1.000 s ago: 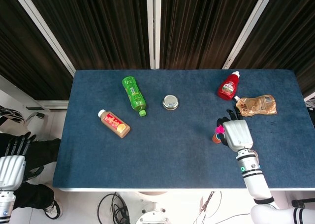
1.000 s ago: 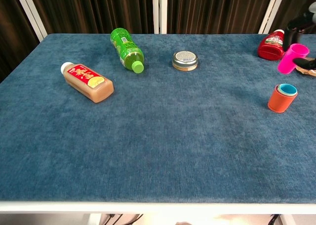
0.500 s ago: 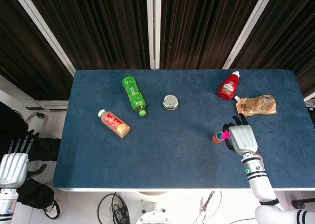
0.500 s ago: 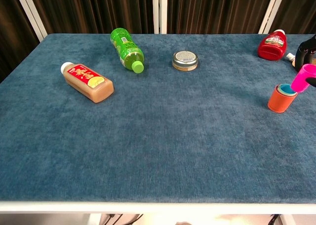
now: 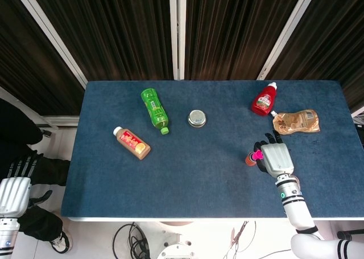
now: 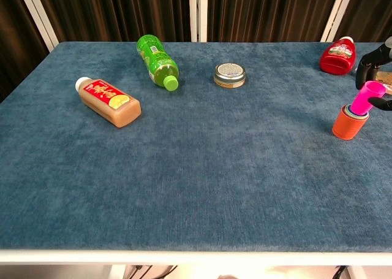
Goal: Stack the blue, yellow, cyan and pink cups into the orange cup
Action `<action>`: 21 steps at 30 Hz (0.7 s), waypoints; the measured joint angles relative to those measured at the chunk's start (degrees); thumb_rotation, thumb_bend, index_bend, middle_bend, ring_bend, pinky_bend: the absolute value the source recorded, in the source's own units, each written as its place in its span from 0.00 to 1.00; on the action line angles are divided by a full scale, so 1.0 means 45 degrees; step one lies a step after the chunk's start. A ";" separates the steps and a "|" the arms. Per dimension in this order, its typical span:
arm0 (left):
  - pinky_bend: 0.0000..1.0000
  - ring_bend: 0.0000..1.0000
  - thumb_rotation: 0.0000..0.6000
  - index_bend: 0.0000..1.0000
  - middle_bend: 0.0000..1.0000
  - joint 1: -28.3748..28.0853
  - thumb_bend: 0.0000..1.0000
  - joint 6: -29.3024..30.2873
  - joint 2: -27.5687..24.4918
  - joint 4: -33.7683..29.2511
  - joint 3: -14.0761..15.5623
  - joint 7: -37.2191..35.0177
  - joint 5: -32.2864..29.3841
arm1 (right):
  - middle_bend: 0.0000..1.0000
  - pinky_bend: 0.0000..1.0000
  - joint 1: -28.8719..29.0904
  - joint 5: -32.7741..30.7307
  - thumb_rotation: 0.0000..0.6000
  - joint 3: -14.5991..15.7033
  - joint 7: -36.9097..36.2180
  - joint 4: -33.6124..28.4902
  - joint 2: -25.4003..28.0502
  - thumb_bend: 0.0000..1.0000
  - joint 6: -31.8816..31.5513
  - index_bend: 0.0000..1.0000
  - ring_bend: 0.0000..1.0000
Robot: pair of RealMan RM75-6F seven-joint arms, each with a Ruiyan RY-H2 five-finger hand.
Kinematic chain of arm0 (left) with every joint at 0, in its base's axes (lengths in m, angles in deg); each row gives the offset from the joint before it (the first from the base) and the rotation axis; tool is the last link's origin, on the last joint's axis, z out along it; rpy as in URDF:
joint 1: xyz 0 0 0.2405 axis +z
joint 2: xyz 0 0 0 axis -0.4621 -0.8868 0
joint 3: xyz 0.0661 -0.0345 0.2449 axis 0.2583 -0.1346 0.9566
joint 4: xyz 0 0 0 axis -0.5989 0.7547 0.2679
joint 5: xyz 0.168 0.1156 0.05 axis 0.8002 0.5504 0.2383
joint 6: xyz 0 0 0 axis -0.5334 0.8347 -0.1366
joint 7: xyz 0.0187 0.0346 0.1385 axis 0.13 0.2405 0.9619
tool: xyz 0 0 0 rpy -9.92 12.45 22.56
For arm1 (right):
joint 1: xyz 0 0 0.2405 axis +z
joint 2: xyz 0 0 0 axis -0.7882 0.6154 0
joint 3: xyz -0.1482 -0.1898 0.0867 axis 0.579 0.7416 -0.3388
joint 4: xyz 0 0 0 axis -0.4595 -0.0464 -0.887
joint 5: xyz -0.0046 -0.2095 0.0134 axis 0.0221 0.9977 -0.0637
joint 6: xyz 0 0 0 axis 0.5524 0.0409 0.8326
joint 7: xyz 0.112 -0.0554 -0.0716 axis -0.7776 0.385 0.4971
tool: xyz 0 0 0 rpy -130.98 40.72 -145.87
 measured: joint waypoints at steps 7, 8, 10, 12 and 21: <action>0.00 0.00 1.00 0.06 0.00 -0.0007 0.16 -0.0065 0.0031 0.0054 0.0028 -0.0012 -0.0038 | 0.33 0.00 0.0031 -0.0203 1.00 0.0102 0.0118 0.0050 -0.0001 0.32 0.0351 0.29 0.06; 0.00 0.00 1.00 0.06 0.00 -0.0007 0.16 -0.0060 0.0036 0.0058 0.0030 -0.0013 -0.0032 | 0.21 0.00 0.0047 -0.0263 1.00 0.0118 0.0135 0.0001 0.0080 0.30 0.0451 0.16 0.02; 0.00 0.00 1.00 0.06 0.00 -0.0013 0.16 -0.0053 0.0032 0.0052 0.0023 -0.0004 -0.0028 | 0.06 0.00 0.0053 -0.0276 1.00 0.0106 0.0091 -0.0083 0.0210 0.26 0.0501 0.03 0.00; 0.00 0.00 1.00 0.06 0.00 -0.0017 0.16 -0.0046 0.0040 0.0048 0.0016 0.0012 -0.0027 | 0.00 0.00 0.0026 -0.0186 1.00 0.0067 -0.0091 -0.0158 0.0318 0.24 0.0482 0.00 0.00; 0.00 0.00 1.00 0.06 0.00 -0.0144 0.16 0.0012 0.0053 -0.0123 -0.0069 0.0165 0.0134 | 0.00 0.00 -0.1024 0.1314 1.00 0.0223 -0.1384 -0.1069 0.1598 0.22 -0.0851 0.00 0.00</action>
